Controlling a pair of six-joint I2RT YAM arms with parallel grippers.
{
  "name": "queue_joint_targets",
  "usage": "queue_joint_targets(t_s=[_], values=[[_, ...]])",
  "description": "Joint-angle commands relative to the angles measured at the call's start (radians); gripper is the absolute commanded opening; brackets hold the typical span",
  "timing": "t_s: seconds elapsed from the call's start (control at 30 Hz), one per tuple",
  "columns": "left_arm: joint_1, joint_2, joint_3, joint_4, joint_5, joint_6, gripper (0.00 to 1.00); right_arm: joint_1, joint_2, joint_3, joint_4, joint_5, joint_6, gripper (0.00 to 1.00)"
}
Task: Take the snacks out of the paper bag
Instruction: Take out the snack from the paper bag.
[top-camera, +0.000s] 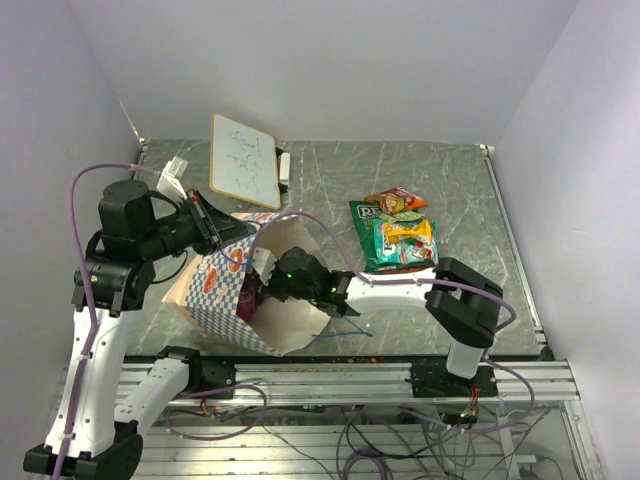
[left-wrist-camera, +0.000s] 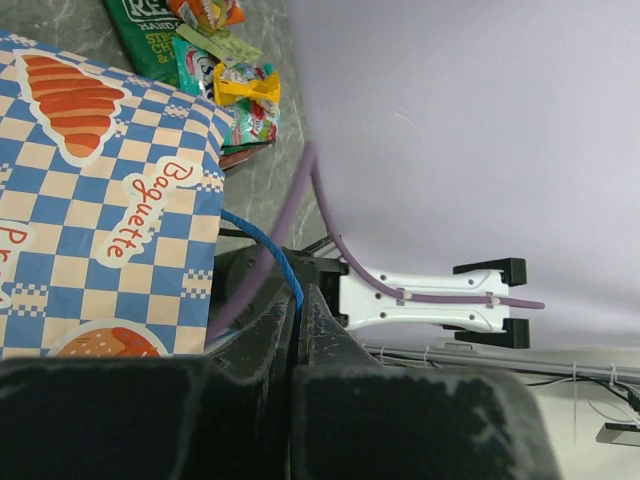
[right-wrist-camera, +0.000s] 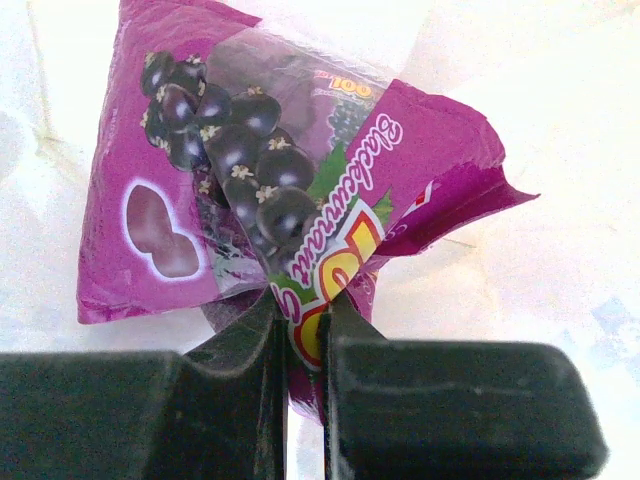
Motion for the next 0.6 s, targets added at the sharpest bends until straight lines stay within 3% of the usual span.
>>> queue_joint_targets(t_s=[0.0, 0.33, 0.57], values=[[-0.005, 0.005, 0.016, -0.015, -0.025, 0.031, 0.07, 0.014, -0.119, 0.006, 0.015, 0.048, -0.054, 0.0], [-0.005, 0.033, 0.064, -0.052, -0.029, 0.094, 0.07, 0.02, -0.255, -0.018, -0.113, 0.16, -0.09, 0.0], [-0.005, 0.095, 0.17, -0.201, -0.093, 0.213, 0.07, 0.02, -0.412, -0.027, -0.261, 0.2, -0.138, 0.0]])
